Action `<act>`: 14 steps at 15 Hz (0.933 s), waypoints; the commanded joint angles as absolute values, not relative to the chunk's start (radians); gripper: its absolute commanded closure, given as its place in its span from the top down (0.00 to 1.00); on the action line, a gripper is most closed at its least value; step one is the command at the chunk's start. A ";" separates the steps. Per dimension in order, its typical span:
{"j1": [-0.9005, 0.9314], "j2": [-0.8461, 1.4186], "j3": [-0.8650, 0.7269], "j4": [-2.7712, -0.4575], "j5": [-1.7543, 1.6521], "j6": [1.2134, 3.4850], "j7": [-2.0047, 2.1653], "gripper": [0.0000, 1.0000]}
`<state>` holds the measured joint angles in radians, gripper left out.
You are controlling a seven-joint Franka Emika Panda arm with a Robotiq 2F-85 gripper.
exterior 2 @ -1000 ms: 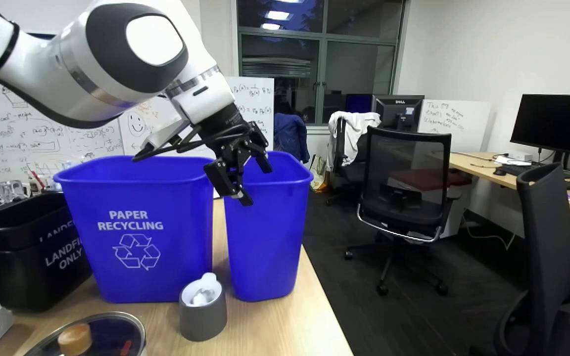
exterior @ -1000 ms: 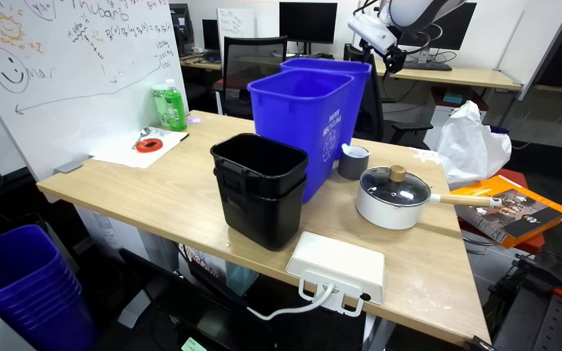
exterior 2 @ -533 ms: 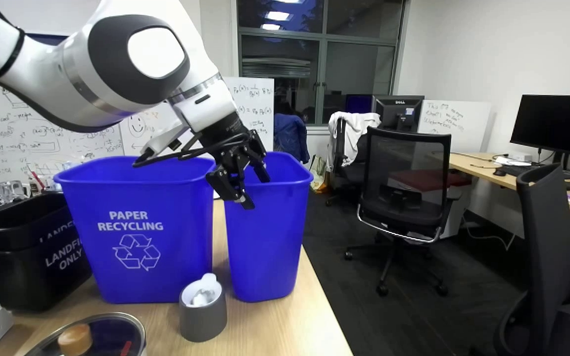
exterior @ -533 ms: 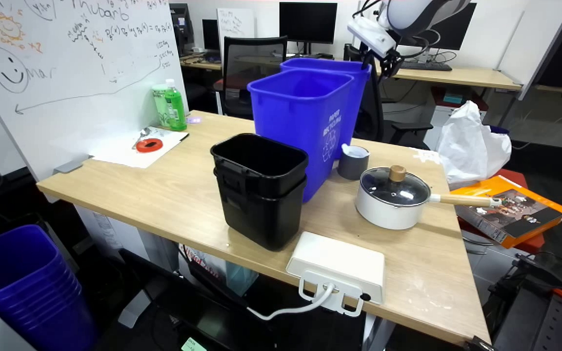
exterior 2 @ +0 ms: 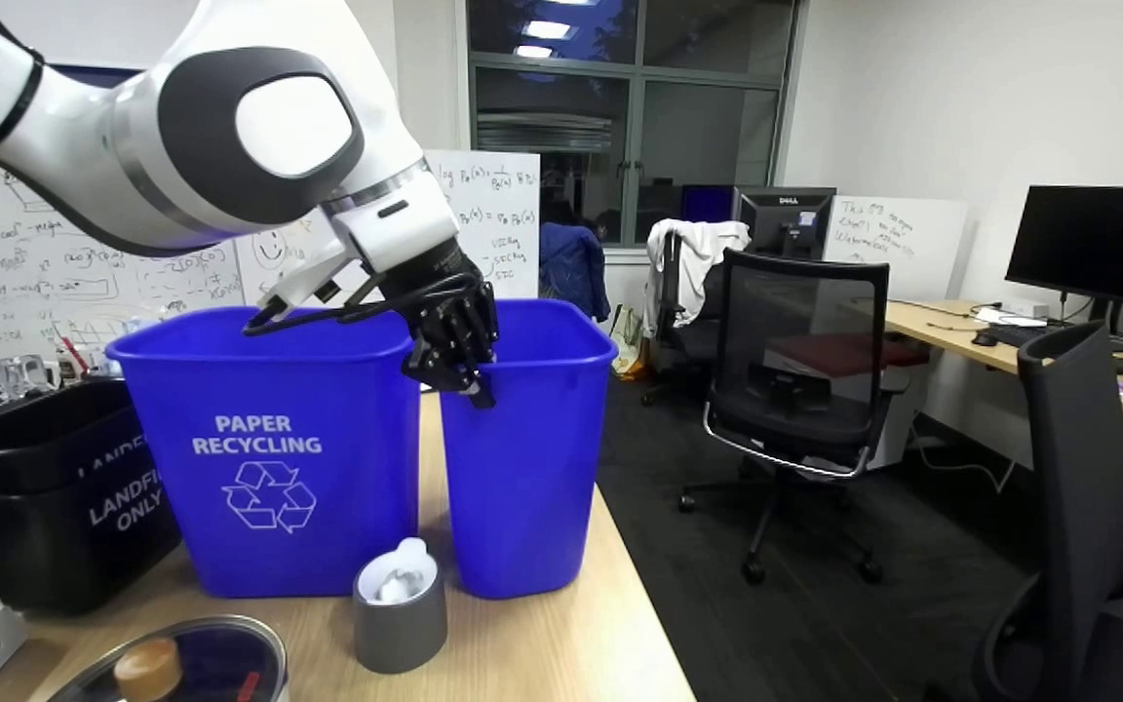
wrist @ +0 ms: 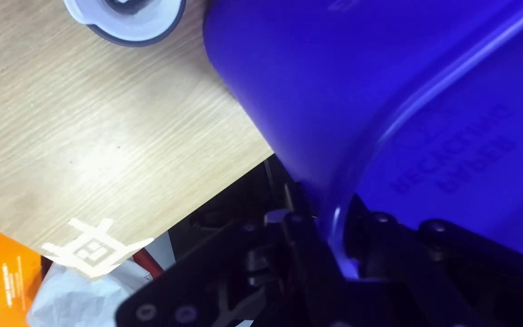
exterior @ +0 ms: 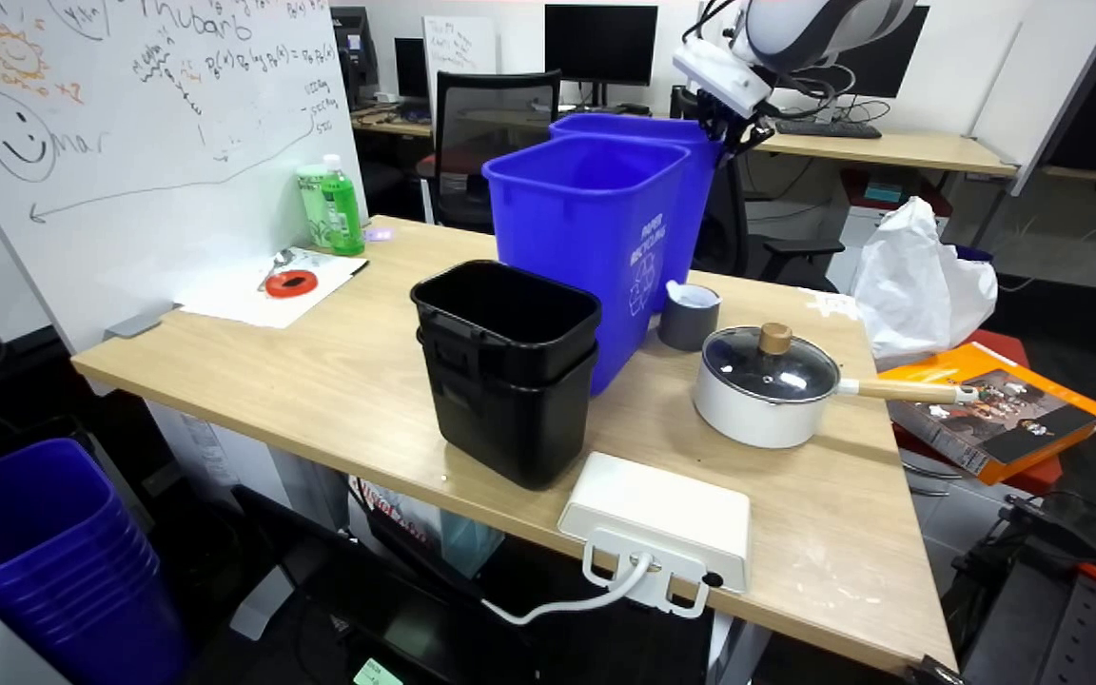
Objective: Place the right blue bin in the left one
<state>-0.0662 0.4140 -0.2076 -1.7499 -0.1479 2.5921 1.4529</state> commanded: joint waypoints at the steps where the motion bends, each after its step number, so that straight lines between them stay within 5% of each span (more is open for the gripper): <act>1: -0.063 0.402 -0.214 -1.771 -0.121 2.599 1.396 0.01; 14: -0.049 0.481 -0.280 -1.663 -0.200 2.627 1.358 0.03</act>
<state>-0.0600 0.4416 -0.2504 -1.7238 -0.1864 2.5938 1.3697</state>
